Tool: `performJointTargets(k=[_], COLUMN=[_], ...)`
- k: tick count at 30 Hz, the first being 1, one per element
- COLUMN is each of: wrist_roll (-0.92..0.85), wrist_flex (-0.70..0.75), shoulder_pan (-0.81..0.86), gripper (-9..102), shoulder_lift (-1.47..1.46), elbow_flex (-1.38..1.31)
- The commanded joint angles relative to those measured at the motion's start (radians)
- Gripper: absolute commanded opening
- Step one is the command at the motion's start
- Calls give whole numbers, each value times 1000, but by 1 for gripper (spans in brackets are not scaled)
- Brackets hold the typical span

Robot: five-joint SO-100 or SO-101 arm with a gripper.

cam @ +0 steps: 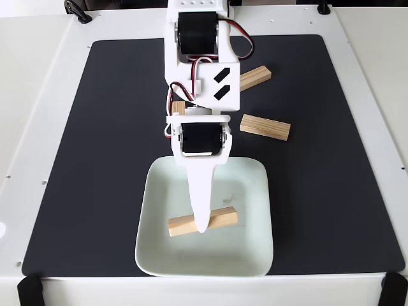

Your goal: Pick up the wooden block and place them on the plate.

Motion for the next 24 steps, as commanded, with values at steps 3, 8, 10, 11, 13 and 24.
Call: performJointTargets(k=[3, 8, 10, 11, 13, 24], wrist_roll=[12, 52, 60, 60, 60, 118], wrist_flex=[-8, -8, -8, -8, -8, 25], shoulder_pan=[8, 9, 9, 8, 5, -35], gripper=[0, 0, 0, 0, 0, 0], shoulder_lift=[9, 8, 9, 9, 9, 18], elbow_flex=[-49, -49, -48, -48, -48, -46])
